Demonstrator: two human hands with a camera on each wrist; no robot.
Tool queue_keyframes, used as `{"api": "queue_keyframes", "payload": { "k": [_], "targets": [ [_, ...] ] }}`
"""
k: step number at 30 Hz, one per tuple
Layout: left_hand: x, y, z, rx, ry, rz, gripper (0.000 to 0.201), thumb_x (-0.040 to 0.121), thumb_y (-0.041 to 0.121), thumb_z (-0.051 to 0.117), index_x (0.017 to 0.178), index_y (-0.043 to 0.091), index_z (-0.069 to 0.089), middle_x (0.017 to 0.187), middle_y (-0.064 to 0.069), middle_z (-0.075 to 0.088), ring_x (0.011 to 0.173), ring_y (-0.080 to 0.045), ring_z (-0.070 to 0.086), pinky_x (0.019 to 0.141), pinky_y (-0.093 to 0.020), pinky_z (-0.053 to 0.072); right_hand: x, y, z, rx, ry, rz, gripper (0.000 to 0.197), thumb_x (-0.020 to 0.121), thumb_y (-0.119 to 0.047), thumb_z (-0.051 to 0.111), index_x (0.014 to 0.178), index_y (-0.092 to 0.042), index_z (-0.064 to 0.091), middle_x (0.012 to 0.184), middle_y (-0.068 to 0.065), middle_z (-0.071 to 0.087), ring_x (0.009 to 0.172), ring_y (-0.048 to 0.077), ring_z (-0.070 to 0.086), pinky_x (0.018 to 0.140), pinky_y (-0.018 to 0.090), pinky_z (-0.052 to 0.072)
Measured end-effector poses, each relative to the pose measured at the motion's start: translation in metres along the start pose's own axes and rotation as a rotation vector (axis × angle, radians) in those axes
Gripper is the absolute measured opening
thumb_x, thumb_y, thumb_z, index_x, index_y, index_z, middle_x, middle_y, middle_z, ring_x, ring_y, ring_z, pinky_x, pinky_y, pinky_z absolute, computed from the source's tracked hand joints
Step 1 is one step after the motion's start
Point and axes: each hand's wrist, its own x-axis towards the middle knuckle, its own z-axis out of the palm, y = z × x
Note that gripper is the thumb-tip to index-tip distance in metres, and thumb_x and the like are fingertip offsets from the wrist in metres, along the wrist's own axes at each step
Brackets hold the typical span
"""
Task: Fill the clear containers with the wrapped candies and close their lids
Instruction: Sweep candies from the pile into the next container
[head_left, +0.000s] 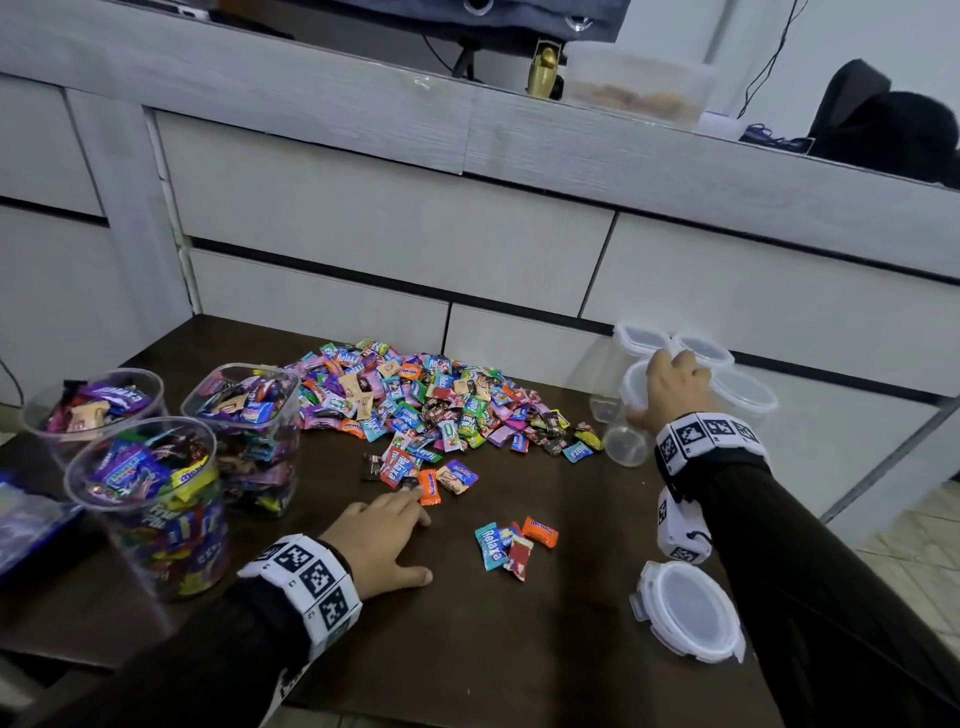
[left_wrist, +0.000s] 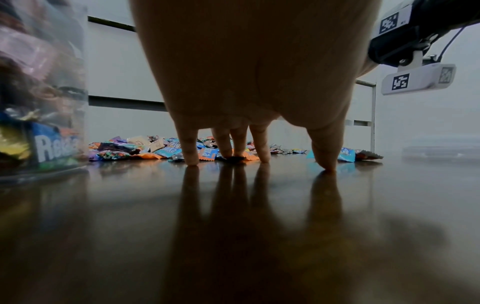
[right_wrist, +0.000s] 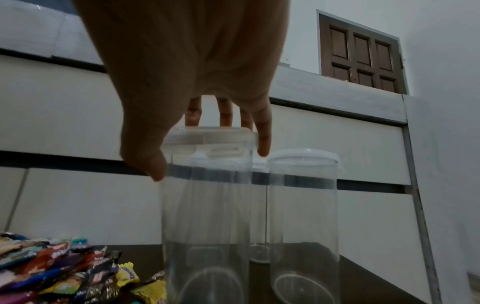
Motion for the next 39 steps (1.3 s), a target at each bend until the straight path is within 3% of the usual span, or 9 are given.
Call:
{"api": "queue_keyframes", "payload": {
  "k": [5, 9, 17, 21, 24, 28, 34, 37, 39],
  "targets": [
    [-0.004, 0.004, -0.003, -0.002, -0.013, -0.007, 0.066, 0.088, 0.058, 0.057, 0.142, 0.028, 0.034, 0.163, 0.005, 0.004, 0.149, -0.013, 0.006, 0.118, -0.044, 0.019, -0.037, 0.007, -0.028, 0.106, -0.098, -0.113, 0.066, 0.074, -0.045, 0.072, 0.121, -0.011, 0.041, 0.122, 0.017, 0.046, 0.115, 0.035, 0.046, 0.104, 0.046, 0.036],
    [-0.008, 0.006, -0.002, -0.034, -0.019, -0.001, 0.066, 0.090, 0.054, 0.057, 0.144, 0.026, 0.032, 0.163, 0.005, -0.001, 0.150, -0.013, 0.003, 0.120, -0.044, 0.016, -0.079, 0.005, -0.044, 0.164, -0.201, -0.197, 0.065, 0.071, -0.044, 0.073, 0.119, -0.014, 0.040, 0.121, 0.012, 0.043, 0.110, 0.031, 0.046, 0.096, 0.038, 0.042],
    [-0.015, 0.004, -0.004, -0.030, -0.067, 0.010, 0.073, 0.093, 0.050, 0.055, 0.153, 0.023, 0.022, 0.163, -0.002, -0.008, 0.150, -0.017, -0.010, 0.122, -0.046, 0.004, -0.159, -0.023, -0.066, 0.159, -0.241, -0.514, 0.067, 0.062, -0.052, 0.069, 0.109, -0.016, 0.037, 0.105, -0.001, 0.026, 0.098, 0.020, 0.032, 0.082, 0.028, 0.029],
    [-0.015, 0.004, 0.004, -0.047, -0.012, 0.107, 0.097, 0.079, 0.063, 0.065, 0.154, 0.028, 0.014, 0.163, 0.004, -0.007, 0.149, -0.013, -0.013, 0.120, -0.049, -0.004, -0.180, -0.054, -0.069, 0.177, -0.144, -0.723, 0.064, 0.064, -0.047, 0.072, 0.107, -0.010, 0.042, 0.105, 0.000, 0.030, 0.096, 0.019, 0.029, 0.087, 0.030, 0.029],
    [-0.018, 0.010, 0.004, -0.241, 0.108, 0.331, 0.119, 0.053, 0.074, 0.076, 0.150, 0.034, 0.019, 0.161, 0.007, 0.018, 0.147, -0.005, 0.013, 0.122, -0.036, 0.012, -0.183, -0.078, -0.065, 0.226, -0.103, -0.773, 0.064, 0.063, -0.042, 0.075, 0.106, -0.007, 0.044, 0.108, 0.004, 0.034, 0.099, 0.021, 0.030, 0.090, 0.032, 0.030],
    [-0.025, 0.018, -0.001, -0.675, 0.222, 0.381, 0.102, 0.039, 0.066, 0.088, 0.127, 0.046, 0.041, 0.130, 0.030, 0.051, 0.125, 0.013, 0.044, 0.109, -0.016, 0.034, -0.179, -0.105, -0.059, 0.350, -0.083, -0.758, 0.063, 0.062, -0.041, 0.077, 0.104, -0.011, 0.042, 0.105, 0.001, 0.029, 0.097, 0.018, 0.026, 0.090, 0.032, 0.032],
    [-0.034, 0.016, -0.009, -0.940, 0.265, 0.384, 0.100, 0.046, 0.045, 0.095, 0.133, 0.026, 0.050, 0.128, 0.014, 0.063, 0.124, -0.002, 0.054, 0.105, -0.023, 0.043, -0.170, -0.116, -0.052, 0.688, -0.266, -0.677, 0.058, 0.068, -0.052, 0.077, 0.103, -0.021, 0.042, 0.107, -0.003, 0.034, 0.102, 0.015, 0.032, 0.086, 0.026, 0.034],
    [-0.034, 0.017, -0.010, -0.975, 0.262, 0.354, 0.100, 0.046, 0.042, 0.095, 0.132, 0.022, 0.050, 0.128, 0.006, 0.064, 0.124, -0.007, 0.055, 0.111, -0.037, 0.040, -0.156, -0.120, -0.053, 0.901, -0.290, -0.486, 0.028, 0.091, -0.047, 0.054, 0.092, -0.020, 0.045, 0.096, -0.001, 0.047, 0.086, 0.012, 0.043, 0.074, 0.025, 0.035],
    [-0.034, 0.017, -0.011, -0.962, 0.254, 0.338, 0.099, 0.047, 0.039, 0.094, 0.133, 0.018, 0.050, 0.128, 0.005, 0.063, 0.124, -0.005, 0.055, 0.112, -0.038, 0.039, -0.147, -0.121, -0.052, 0.881, -0.336, -0.372, 0.033, 0.098, -0.044, 0.039, 0.084, -0.016, 0.049, 0.087, 0.001, 0.052, 0.079, 0.015, 0.048, 0.074, 0.031, 0.037]
  ]
}}
